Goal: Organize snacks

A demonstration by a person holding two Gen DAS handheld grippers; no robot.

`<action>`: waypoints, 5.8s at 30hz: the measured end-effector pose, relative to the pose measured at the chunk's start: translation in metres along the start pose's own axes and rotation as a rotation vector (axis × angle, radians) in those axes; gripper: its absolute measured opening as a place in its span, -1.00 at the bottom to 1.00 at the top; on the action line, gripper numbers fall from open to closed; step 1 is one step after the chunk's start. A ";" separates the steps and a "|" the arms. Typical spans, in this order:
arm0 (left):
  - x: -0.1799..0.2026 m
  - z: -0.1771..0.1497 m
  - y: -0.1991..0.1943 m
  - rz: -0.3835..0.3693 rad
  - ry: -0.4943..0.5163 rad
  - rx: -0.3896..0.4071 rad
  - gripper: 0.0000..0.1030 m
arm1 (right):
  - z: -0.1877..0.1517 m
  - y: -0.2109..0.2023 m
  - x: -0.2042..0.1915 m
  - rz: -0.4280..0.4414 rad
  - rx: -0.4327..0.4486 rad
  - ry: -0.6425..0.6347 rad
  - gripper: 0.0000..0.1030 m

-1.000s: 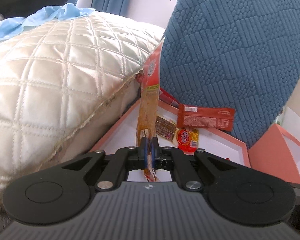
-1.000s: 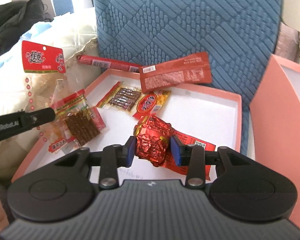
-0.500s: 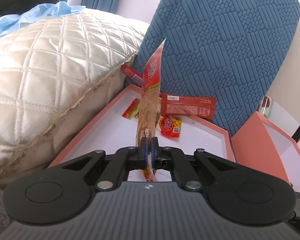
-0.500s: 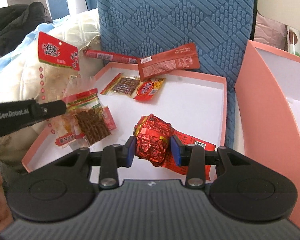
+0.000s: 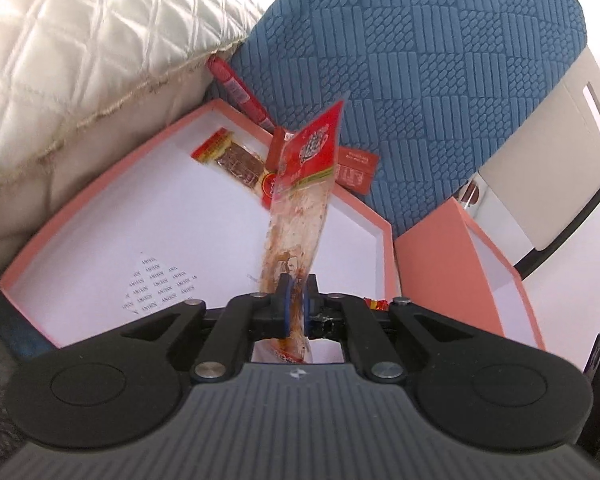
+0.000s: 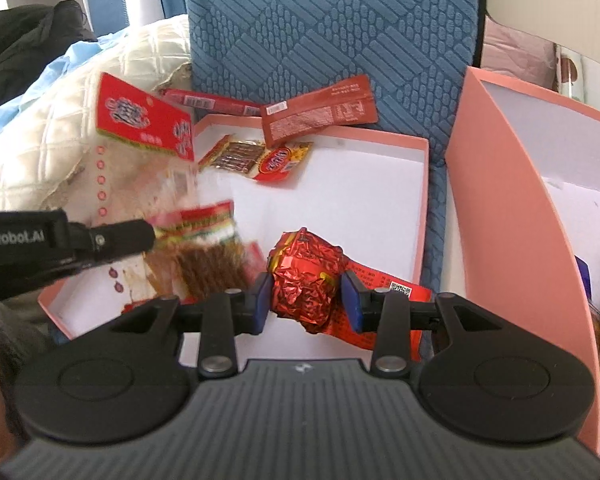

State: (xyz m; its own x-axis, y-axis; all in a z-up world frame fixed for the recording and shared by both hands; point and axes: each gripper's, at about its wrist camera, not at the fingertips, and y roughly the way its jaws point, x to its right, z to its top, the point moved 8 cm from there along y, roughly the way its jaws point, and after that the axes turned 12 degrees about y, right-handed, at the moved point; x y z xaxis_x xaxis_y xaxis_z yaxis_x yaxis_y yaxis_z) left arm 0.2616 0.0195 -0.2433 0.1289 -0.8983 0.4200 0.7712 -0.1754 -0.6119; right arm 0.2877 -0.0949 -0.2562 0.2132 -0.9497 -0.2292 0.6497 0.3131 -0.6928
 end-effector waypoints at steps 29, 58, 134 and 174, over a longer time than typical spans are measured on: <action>-0.030 0.000 0.033 0.026 -0.124 -0.053 0.16 | -0.013 0.032 -0.003 -0.024 -0.086 -0.059 -0.20; -0.036 -0.019 0.045 0.142 -0.056 -0.148 -0.67 | -0.012 0.023 -0.001 -0.026 -0.062 -0.047 -0.21; 0.315 0.043 0.008 -0.235 0.490 -0.214 -0.77 | 0.090 -0.173 0.193 -0.226 0.202 0.076 -0.20; 0.283 0.047 -0.031 -0.215 0.564 -0.073 0.19 | 0.085 -0.181 0.207 -0.217 0.273 0.180 0.36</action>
State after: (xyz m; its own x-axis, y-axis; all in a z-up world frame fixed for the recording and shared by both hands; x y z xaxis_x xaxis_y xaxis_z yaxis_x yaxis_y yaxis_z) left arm 0.3035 -0.2104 -0.0739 -0.3908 -0.9110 0.1317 0.6957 -0.3860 -0.6058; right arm 0.2761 -0.3486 -0.1203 -0.0663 -0.9710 -0.2299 0.8408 0.0697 -0.5368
